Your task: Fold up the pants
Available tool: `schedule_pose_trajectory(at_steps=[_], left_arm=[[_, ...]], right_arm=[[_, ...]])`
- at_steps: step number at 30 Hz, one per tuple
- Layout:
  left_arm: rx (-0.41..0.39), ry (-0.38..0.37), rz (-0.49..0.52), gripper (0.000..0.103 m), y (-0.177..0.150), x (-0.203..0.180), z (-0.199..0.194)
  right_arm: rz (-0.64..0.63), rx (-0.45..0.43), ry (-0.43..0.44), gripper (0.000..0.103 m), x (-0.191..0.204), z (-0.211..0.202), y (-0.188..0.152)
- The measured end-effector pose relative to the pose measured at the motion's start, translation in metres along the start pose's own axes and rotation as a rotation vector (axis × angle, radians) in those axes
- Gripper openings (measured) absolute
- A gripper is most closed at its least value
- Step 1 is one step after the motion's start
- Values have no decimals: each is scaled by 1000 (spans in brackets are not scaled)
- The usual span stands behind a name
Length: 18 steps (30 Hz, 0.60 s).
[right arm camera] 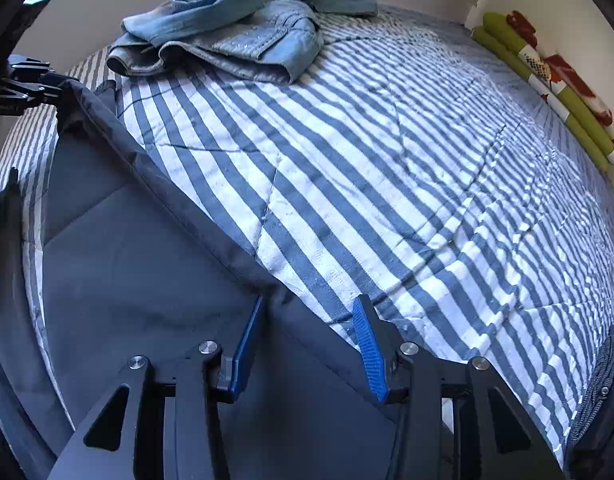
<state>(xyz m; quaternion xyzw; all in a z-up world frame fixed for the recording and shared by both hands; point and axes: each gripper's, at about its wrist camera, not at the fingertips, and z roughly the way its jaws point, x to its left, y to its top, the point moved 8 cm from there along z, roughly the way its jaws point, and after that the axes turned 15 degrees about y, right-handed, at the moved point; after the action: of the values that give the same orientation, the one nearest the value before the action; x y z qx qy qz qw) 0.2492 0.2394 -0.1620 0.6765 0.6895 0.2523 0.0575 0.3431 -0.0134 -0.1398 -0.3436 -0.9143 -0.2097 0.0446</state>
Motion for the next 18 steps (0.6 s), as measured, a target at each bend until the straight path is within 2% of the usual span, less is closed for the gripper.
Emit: schedule_pose_trajectory(at_steps=[1, 2, 3, 6, 9, 11, 13, 15, 18], left_arm=[[-12, 0, -5, 30, -1, 0, -8], [-24, -3, -19, 30, -2, 2, -18], [-41, -5, -41, 29, -3, 4, -30], [-103, 5, -125, 29, -5, 11, -79], [-191, -40, -216, 29, -5, 20, -138], [-187, -86, -233, 29, -1, 24, -153], [-142, -91, -228, 29, 8, 25, -144], [-76, -47, -198, 32, 25, 23, -113], [37, 116, -182, 43, 54, 32, -40]], right_arm=[[22, 16, 22, 32, 1, 0, -1], [37, 26, 37, 12, 3, -2, -3], [39, 35, 33, 3, 6, -4, -4], [-40, 14, -37, 0, 29, -27, -5], [-37, -101, -34, 0, 49, -74, -3], [-32, -186, -65, 0, 50, -107, 1], [-4, -239, -87, 0, 43, -125, 11], [17, -247, -133, 0, 31, -122, 22], [24, -216, -275, 1, 2, -89, 44]])
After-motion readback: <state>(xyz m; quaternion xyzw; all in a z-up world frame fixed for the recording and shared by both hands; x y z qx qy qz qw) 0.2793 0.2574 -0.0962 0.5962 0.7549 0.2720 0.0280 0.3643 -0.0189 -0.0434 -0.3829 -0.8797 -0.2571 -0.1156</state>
